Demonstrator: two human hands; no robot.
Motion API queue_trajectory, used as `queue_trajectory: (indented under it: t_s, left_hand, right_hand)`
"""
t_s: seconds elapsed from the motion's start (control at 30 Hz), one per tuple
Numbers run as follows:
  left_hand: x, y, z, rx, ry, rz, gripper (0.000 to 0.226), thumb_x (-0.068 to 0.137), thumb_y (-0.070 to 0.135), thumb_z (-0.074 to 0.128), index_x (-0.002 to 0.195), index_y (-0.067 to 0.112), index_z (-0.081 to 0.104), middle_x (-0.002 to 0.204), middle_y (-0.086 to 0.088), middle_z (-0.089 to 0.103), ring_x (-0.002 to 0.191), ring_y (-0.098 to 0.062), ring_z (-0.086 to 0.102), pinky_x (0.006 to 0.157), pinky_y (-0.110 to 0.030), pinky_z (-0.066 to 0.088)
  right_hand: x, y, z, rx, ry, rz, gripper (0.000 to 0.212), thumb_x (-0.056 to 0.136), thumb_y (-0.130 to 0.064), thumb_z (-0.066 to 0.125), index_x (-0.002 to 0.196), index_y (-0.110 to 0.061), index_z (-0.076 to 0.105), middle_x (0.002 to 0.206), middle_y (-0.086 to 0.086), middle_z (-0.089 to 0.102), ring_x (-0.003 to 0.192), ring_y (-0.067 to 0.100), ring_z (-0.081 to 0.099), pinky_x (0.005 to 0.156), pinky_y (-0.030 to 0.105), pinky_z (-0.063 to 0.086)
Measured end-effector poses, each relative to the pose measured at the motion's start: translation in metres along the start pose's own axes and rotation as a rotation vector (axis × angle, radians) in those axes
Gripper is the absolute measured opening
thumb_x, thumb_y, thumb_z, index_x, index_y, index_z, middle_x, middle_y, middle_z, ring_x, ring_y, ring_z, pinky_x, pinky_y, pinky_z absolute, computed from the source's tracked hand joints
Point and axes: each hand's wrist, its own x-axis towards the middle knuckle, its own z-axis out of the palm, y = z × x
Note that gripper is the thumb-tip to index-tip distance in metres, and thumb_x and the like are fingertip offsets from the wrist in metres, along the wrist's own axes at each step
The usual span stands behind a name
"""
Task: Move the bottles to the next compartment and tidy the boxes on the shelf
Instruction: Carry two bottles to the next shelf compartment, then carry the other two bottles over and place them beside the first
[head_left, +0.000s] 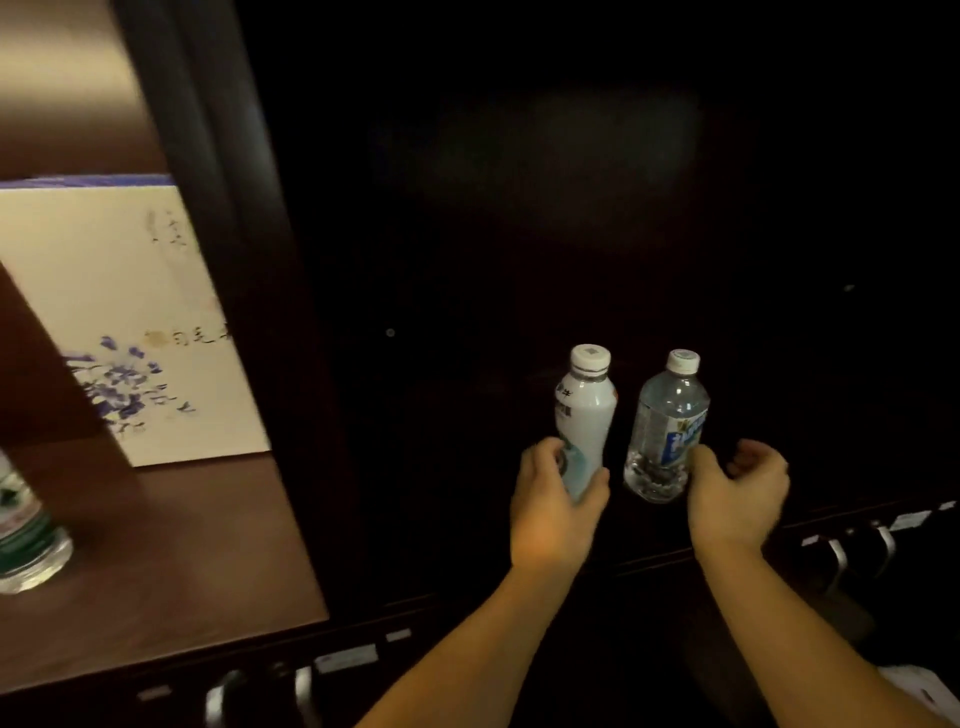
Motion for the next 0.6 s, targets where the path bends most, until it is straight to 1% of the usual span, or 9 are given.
queue_trajectory:
  t_s: [0.07,0.13,0.17,0.23,0.3,0.37,0.43,0.53,0.6]
  left_hand:
    - [-0.038,0.007,-0.028,-0.054,0.047,0.152,0.037,0.084,0.039,0.062,0.115,0.022,0.054,0.110,0.006,0.058,0.098,-0.006,0.056,0.082,-0.012,0.041]
    - [-0.074,0.006,-0.065,-0.159,0.079,0.288,0.020,0.085,0.032,0.062,0.103,0.027,0.057,0.097,0.009,0.062,0.090,-0.003,0.059,0.082,-0.021,0.047]
    - [-0.089,0.002,-0.087,-0.170,0.100,0.354,0.015,0.086,0.030,0.062,0.099,0.029,0.057,0.092,0.010,0.063,0.086,-0.003,0.060,0.079,-0.021,0.049]
    - [-0.106,-0.014,-0.136,-0.127,0.158,0.442,0.010,0.086,0.026,0.063,0.095,0.028,0.059,0.088,0.010,0.065,0.082,-0.003,0.062,0.074,-0.020,0.049]
    - [-0.114,-0.032,-0.192,-0.108,0.237,0.389,0.008,0.085,0.024,0.062,0.091,0.029,0.060,0.083,0.010,0.064,0.076,-0.003,0.061,0.070,-0.019,0.048]
    - [-0.114,-0.052,-0.250,-0.136,0.332,0.271,0.008,0.084,0.024,0.061,0.086,0.032,0.060,0.078,0.009,0.064,0.071,-0.005,0.061,0.066,-0.024,0.049]
    - [-0.111,-0.074,-0.308,-0.184,0.413,0.170,0.008,0.084,0.026,0.063,0.083,0.033,0.060,0.077,0.009,0.065,0.069,-0.006,0.062,0.064,-0.028,0.051]
    - [-0.104,-0.113,-0.394,-0.194,0.551,0.066,0.007,0.082,0.029,0.061,0.086,0.035,0.059,0.083,0.010,0.064,0.076,-0.008,0.062,0.067,-0.024,0.050]
    - [-0.093,-0.140,-0.451,-0.156,0.656,0.010,0.015,0.083,0.025,0.065,0.089,0.036,0.055,0.088,0.009,0.061,0.083,-0.009,0.060,0.075,-0.031,0.050]
  right_hand:
    - [-0.041,-0.021,-0.005,0.099,0.064,-0.026,0.030,0.083,-0.019,0.068,0.111,-0.013,0.057,0.109,0.012,0.061,0.094,0.021,0.059,0.083,0.033,0.050]
    - [-0.092,-0.041,-0.001,0.209,0.009,-0.063,0.014,0.084,-0.009,0.064,0.097,-0.014,0.061,0.082,0.004,0.060,0.074,0.007,0.057,0.068,0.012,0.044]
    - [-0.121,-0.050,0.002,0.248,-0.061,-0.061,0.011,0.084,-0.005,0.063,0.089,-0.015,0.063,0.076,0.003,0.059,0.065,0.001,0.055,0.061,0.008,0.041]
    - [-0.187,-0.070,0.014,0.302,-0.242,-0.070,0.022,0.084,0.000,0.064,0.076,-0.020,0.062,0.071,0.007,0.061,0.060,0.004,0.054,0.059,0.012,0.042]
    - [-0.257,-0.094,0.029,0.367,-0.413,-0.143,0.024,0.081,-0.003,0.067,0.071,-0.023,0.061,0.068,0.001,0.064,0.063,0.009,0.057,0.060,0.018,0.045]
    - [-0.323,-0.121,0.050,0.414,-0.529,-0.233,0.016,0.076,-0.012,0.065,0.075,-0.027,0.060,0.074,-0.011,0.068,0.064,0.003,0.061,0.060,0.011,0.046]
    - [-0.379,-0.143,0.077,0.468,-0.615,-0.263,0.016,0.075,-0.014,0.066,0.081,-0.028,0.061,0.077,-0.019,0.068,0.063,-0.003,0.061,0.059,0.007,0.045]
    - [-0.445,-0.161,0.128,0.484,-0.754,-0.242,0.027,0.079,-0.010,0.074,0.091,-0.030,0.061,0.077,-0.012,0.068,0.066,0.001,0.062,0.061,0.012,0.047]
    - [-0.482,-0.171,0.167,0.433,-0.816,-0.227,0.037,0.080,-0.006,0.078,0.098,-0.032,0.059,0.083,-0.006,0.066,0.074,0.006,0.062,0.067,0.017,0.049]
